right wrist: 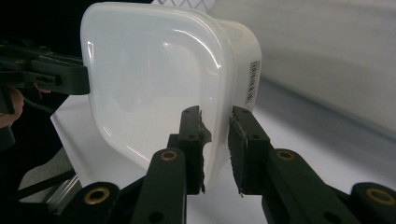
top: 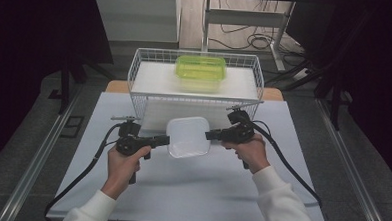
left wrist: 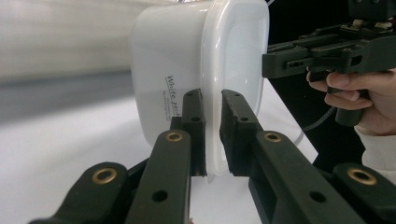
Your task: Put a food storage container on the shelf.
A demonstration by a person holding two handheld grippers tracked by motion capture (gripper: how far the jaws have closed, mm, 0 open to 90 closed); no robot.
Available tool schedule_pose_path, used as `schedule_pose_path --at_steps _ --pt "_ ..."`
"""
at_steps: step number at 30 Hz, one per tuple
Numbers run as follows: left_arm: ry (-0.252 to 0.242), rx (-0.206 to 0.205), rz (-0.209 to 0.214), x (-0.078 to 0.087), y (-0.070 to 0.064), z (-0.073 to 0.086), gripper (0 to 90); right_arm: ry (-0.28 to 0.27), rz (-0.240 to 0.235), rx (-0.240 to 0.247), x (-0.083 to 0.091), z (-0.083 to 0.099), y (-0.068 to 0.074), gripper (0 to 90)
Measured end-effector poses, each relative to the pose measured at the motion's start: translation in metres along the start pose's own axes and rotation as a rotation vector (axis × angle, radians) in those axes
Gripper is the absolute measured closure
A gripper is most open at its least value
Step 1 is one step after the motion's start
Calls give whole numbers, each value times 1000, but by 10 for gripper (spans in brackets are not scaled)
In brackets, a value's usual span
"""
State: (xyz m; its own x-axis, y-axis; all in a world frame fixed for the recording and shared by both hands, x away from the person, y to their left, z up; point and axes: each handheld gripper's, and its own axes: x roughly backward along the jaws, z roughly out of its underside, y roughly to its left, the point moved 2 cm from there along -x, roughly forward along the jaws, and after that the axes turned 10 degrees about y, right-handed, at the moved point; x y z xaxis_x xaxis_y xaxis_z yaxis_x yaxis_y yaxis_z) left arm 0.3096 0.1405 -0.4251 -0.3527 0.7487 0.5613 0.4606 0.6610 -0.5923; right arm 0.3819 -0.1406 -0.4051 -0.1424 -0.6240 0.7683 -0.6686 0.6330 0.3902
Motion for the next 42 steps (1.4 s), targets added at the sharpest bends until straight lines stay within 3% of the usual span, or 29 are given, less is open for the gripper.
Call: schedule_pose_path --at_steps 4,19,31,42 --pt "-21 -17 13 7 -7 -8 804 -38 6 15 14 -6 6 751" --pt "-65 -122 -4 31 -33 -44 804 -139 51 75 52 -28 24 750" --pt "-76 -178 -5 44 -50 -69 804 -198 70 89 78 -39 31 751" --pt "-90 -232 -12 58 -58 -103 804 -251 89 107 99 -64 37 751"
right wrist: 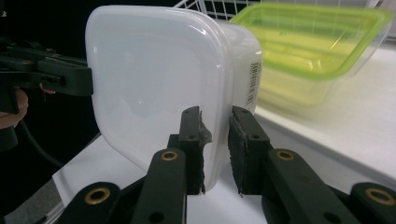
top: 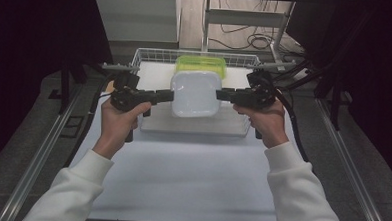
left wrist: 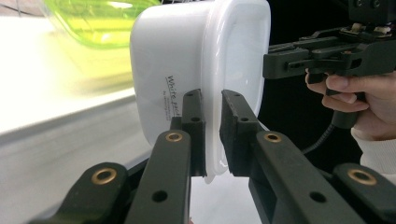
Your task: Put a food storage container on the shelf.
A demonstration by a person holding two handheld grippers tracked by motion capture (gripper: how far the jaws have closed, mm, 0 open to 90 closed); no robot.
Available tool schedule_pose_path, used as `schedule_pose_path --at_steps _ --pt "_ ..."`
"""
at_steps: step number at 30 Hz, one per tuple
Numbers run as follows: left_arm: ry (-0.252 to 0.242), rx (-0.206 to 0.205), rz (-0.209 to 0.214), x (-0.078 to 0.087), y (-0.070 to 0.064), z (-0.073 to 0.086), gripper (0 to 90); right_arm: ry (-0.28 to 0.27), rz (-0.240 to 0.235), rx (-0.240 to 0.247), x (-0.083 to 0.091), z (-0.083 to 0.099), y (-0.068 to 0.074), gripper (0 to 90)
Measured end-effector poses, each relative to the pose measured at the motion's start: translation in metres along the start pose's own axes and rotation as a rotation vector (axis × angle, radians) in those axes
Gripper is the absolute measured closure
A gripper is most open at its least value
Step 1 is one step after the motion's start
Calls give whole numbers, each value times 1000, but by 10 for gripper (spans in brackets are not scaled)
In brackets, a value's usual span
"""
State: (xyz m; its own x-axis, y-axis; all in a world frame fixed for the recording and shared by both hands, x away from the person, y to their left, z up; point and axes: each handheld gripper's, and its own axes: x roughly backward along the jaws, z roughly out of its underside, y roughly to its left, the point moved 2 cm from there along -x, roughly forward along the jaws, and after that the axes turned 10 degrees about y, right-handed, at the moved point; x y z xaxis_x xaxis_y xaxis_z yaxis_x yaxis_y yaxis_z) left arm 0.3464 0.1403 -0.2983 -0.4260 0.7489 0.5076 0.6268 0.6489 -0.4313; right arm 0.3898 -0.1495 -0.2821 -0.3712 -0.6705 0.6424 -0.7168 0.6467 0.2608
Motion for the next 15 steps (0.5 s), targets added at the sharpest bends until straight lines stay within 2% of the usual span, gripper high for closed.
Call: schedule_pose_path --at_steps 8,15 --pt "-12 -11 9 4 3 -23 803 -27 9 1 9 -21 -2 752" --pt "-17 -19 20 6 13 -44 803 -38 7 -14 6 -38 -8 751"
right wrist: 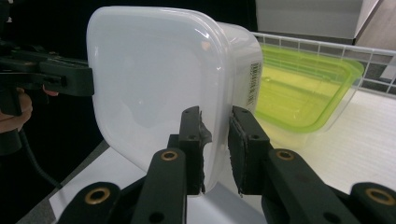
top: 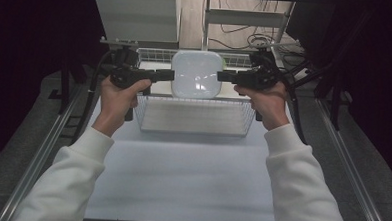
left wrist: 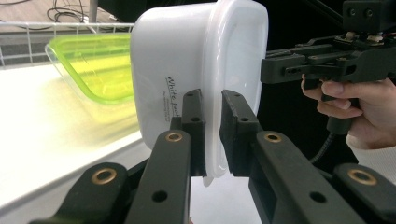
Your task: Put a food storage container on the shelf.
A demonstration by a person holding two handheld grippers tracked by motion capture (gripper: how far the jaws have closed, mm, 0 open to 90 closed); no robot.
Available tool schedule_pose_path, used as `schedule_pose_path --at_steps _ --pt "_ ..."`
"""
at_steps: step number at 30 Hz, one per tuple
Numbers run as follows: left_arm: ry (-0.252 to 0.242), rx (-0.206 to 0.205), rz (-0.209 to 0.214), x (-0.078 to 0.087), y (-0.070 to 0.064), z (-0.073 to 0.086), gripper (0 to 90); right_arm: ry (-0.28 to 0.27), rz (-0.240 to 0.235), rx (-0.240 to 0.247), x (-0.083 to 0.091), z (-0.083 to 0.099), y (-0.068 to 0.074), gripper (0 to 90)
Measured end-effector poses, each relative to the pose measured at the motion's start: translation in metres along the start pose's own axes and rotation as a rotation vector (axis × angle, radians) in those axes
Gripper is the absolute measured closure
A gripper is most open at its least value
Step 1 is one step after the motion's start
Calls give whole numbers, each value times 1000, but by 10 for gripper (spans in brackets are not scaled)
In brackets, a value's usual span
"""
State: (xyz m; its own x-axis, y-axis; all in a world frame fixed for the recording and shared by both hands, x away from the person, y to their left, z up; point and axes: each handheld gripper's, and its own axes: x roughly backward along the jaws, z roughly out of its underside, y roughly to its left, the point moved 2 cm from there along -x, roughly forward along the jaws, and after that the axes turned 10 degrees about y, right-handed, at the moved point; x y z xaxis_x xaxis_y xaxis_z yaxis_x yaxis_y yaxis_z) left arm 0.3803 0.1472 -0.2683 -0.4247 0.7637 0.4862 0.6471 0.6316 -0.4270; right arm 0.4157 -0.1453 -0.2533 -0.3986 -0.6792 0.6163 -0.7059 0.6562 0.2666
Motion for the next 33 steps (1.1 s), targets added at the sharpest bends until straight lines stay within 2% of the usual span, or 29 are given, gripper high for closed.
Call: schedule_pose_path --at_steps 8,14,18,26,33 --pt "27 22 40 -5 23 -26 804 -2 -8 -27 -7 -23 -14 752" --pt "45 35 33 -12 37 -42 803 10 -3 -47 -17 -38 -27 752" --pt "55 52 48 -18 46 -51 804 16 -19 -73 -22 -44 -37 752" --pt "80 121 77 -36 64 -59 803 43 1 -115 -30 -55 -53 750" --pt "88 125 81 -41 70 -61 801 58 5 -133 -33 -58 -59 752"
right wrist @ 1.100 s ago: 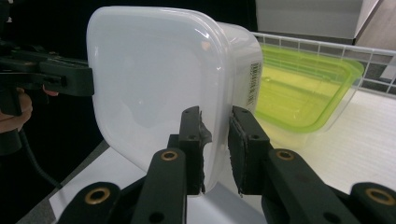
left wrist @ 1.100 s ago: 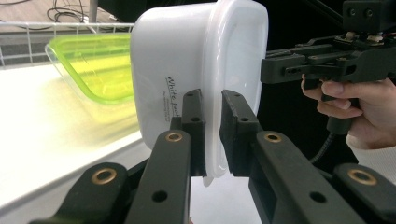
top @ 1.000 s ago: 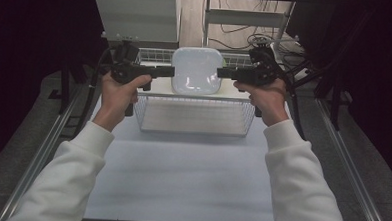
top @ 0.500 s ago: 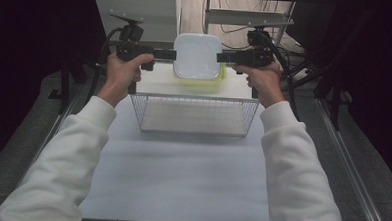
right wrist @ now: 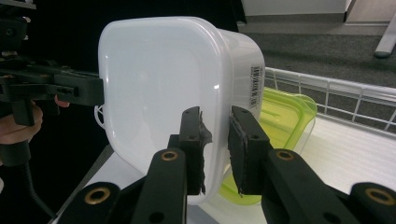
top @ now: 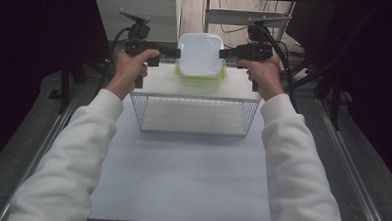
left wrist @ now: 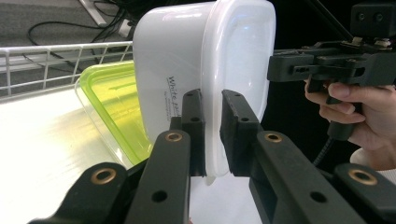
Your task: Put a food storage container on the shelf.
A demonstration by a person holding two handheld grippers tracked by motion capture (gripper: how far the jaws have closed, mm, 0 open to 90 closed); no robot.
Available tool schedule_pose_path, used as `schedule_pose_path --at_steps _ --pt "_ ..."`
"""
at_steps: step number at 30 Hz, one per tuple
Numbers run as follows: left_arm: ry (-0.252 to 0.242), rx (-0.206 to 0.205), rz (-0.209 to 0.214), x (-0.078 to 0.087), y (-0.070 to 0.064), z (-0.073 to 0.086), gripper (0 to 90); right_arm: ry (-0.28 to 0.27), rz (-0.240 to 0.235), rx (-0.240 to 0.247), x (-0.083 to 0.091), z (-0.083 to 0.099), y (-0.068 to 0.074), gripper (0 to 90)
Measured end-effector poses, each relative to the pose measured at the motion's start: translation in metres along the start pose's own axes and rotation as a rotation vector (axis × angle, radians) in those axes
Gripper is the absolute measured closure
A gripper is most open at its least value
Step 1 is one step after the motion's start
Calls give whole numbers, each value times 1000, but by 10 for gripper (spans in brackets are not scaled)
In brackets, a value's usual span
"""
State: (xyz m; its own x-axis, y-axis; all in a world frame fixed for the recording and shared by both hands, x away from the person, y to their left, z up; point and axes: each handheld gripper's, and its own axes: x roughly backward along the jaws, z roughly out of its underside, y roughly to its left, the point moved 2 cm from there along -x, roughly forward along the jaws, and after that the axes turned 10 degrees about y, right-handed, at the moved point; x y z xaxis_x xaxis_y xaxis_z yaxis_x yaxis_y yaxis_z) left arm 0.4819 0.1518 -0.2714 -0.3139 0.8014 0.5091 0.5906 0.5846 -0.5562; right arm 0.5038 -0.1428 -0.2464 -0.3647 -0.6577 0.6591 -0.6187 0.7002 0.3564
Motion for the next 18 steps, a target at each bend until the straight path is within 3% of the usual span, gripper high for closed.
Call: schedule_pose_path --at_steps 18 --pt "22 18 6 -2 -5 0 800 42 1 -43 4 2 1 752"
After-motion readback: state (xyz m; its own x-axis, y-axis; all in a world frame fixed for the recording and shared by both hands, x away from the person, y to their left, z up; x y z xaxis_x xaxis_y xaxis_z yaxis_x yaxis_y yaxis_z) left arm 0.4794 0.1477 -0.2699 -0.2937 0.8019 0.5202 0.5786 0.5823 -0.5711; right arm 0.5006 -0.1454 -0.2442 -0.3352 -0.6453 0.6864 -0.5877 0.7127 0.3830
